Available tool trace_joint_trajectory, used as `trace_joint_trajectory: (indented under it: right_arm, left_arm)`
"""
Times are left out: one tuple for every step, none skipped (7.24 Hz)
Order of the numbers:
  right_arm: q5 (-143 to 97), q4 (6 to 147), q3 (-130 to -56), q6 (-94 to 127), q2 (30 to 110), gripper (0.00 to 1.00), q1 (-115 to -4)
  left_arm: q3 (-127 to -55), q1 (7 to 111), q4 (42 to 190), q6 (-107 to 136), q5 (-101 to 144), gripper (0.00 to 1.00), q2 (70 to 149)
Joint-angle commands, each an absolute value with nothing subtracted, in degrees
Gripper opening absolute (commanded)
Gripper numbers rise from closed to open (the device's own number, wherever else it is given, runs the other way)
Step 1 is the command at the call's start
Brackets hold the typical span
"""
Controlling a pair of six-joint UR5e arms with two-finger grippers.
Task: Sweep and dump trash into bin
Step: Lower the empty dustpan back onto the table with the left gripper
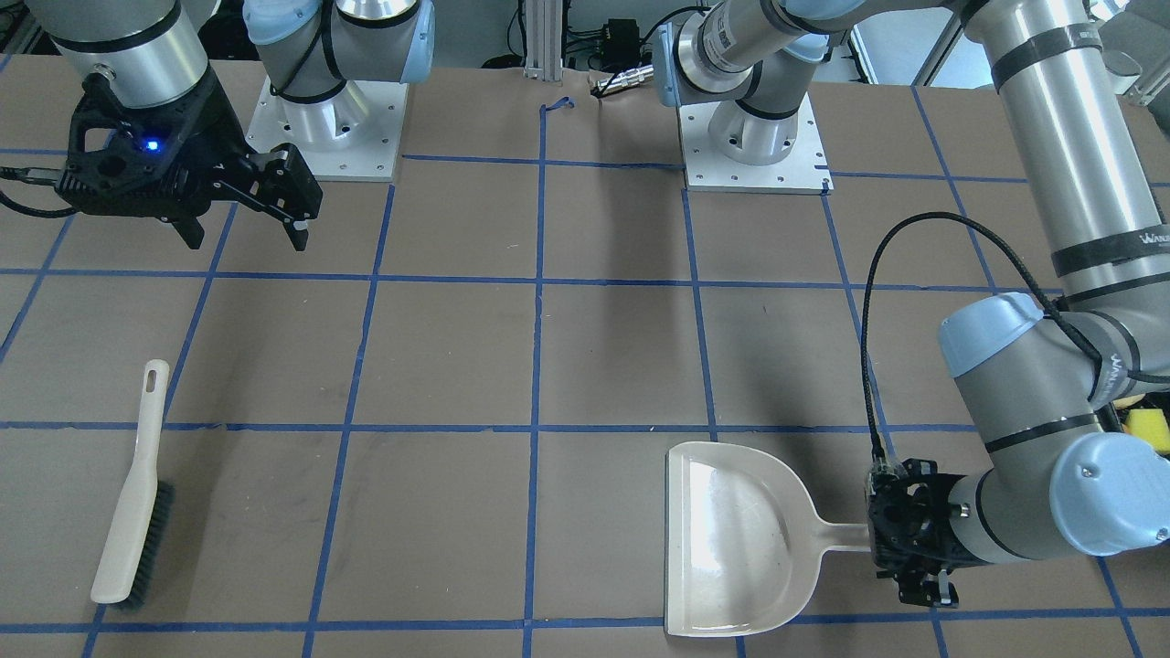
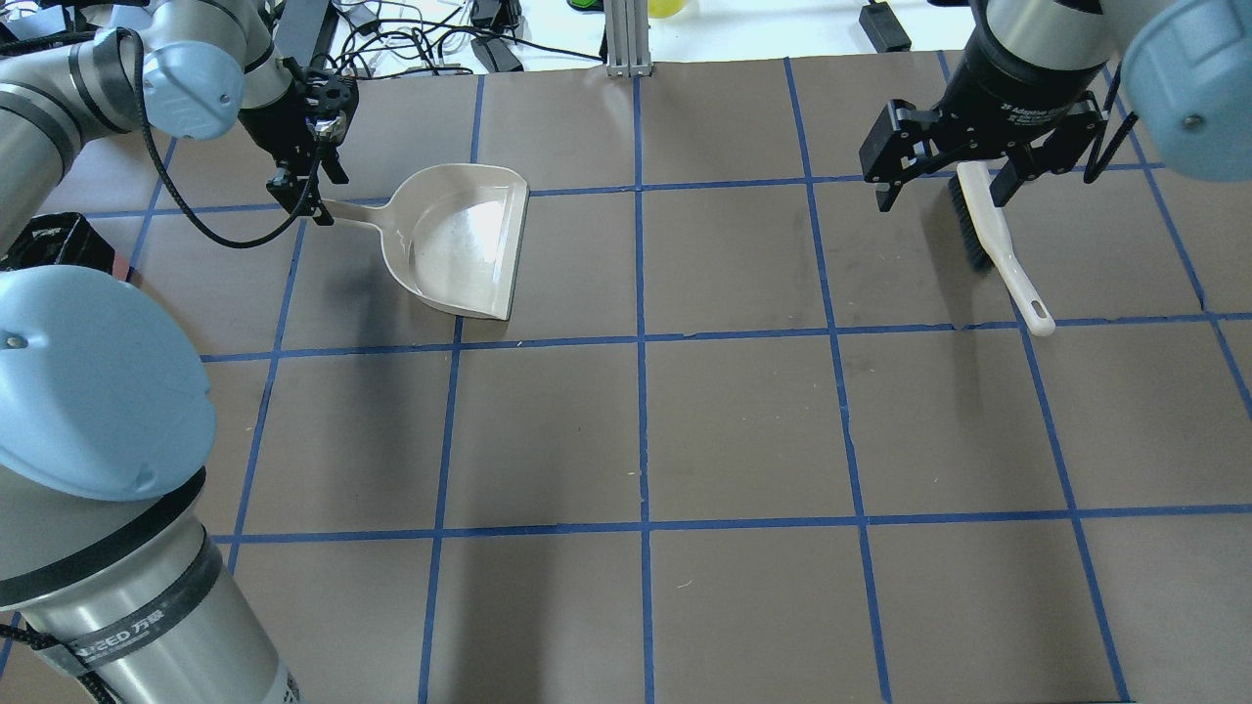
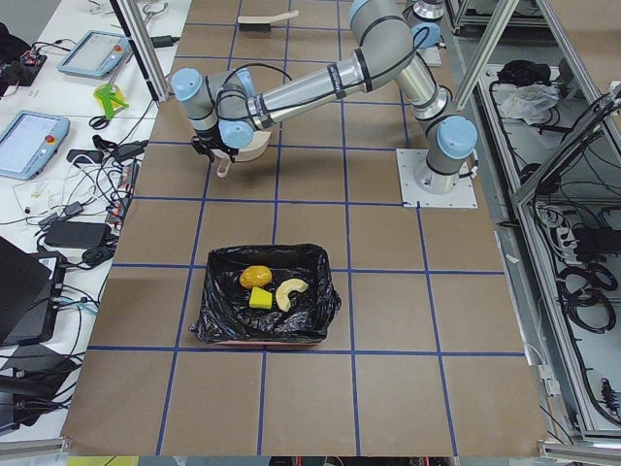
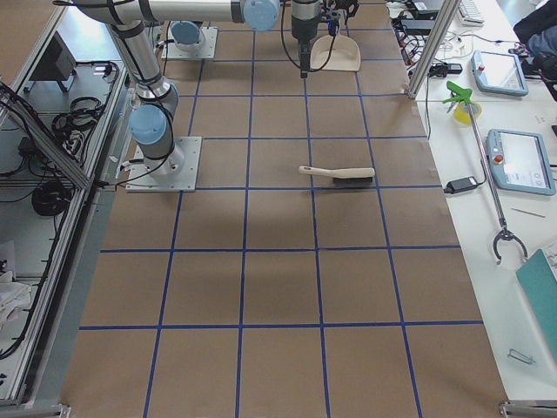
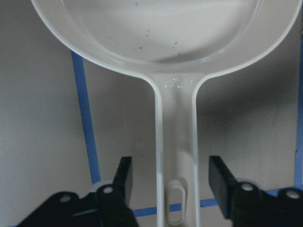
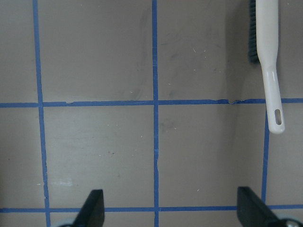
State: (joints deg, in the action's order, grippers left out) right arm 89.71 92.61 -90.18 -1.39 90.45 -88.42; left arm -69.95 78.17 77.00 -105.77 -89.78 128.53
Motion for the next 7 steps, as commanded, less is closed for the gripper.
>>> trace_joint_trajectory:
  right_arm:
    - [89.7, 92.4, -90.2, -1.2, 90.4, 1.00, -88.4]
    - [89.7, 92.4, -90.3, -1.2, 90.4, 1.00, -88.4]
    - [89.7, 92.4, -90.3, -1.2, 90.4, 1.00, -88.4]
    - [89.7, 92.5, -90.3, -1.2, 90.4, 1.00, -88.4]
    - [89.7, 92.4, -90.3, -1.2, 90.4, 1.00, -88.4]
    - [89.8, 92.4, -90.3, -1.1, 91.0, 1.00, -88.3]
    - [89.7, 92.4, -90.4, -1.2, 91.9, 1.00, -88.4]
  left_arm:
    - [-68.7, 78.0, 77.9, -105.1, -90.3, 0.87, 126.7]
    - [-68.3, 78.0, 78.7, -101.5, -89.7, 0.87, 124.6]
    - [-68.2, 78.4, 83.1, -96.9, -89.3, 0.87, 121.3]
    - [-68.3, 78.7, 87.4, -90.4, -87.7, 0.87, 117.4]
    - [-68.3, 78.9, 91.2, -82.4, -86.7, 0.89, 113.5]
    - [-68.8, 79.3, 94.2, -78.4, -86.8, 0.93, 110.0]
    - [-69.4, 81.1, 98.0, -70.7, -86.8, 0.93, 106.5]
